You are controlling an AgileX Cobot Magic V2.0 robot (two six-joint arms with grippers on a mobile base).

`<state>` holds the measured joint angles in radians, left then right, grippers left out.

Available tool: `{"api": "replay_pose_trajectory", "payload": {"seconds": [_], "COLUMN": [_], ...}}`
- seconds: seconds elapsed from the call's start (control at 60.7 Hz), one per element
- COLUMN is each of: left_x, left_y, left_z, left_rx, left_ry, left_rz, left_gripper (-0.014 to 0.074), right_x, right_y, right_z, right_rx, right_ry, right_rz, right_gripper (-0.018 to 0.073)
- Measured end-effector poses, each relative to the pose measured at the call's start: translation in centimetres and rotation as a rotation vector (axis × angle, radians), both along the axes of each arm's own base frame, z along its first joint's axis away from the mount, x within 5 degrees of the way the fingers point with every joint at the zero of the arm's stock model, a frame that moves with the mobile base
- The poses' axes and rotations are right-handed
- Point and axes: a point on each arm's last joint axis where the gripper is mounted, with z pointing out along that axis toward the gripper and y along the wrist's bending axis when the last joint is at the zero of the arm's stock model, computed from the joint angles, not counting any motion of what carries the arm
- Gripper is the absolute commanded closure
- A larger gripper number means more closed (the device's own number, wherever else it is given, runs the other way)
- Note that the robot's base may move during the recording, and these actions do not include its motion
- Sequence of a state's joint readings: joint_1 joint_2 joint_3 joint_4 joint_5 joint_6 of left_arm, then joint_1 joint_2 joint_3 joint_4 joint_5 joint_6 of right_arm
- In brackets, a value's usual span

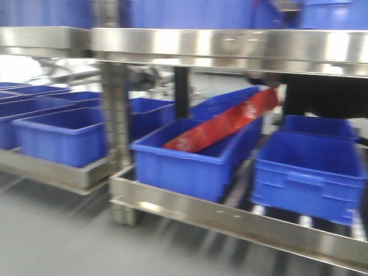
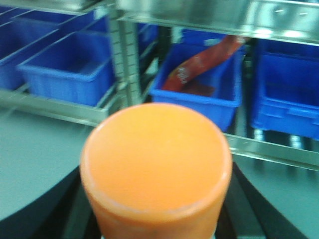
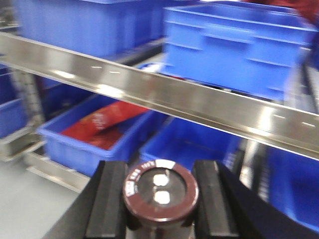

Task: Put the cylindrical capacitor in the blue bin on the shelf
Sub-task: 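Drive up to the shelf and stop facing the blue bins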

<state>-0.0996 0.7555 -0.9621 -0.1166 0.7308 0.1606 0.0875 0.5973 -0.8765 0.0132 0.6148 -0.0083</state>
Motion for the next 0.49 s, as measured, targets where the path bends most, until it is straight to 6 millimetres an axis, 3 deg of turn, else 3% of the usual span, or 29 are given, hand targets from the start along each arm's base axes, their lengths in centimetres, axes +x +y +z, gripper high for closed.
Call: {"api": "replay_pose_trajectory", "payload": {"seconds": [0.495], "left_x": [0.0], "left_y": [0.0], "left_z": [0.0], "left_rx": [0.0], "left_ry": [0.0], "left_rz": [0.0], "left_gripper": [0.0707], "right_x": [0.0], "right_y": [0.0], "right_z": [0.0], "right_rx": [0.0], "right_ry": [0.0], "right_rz": [0.0], "right_gripper": [0.067]}}
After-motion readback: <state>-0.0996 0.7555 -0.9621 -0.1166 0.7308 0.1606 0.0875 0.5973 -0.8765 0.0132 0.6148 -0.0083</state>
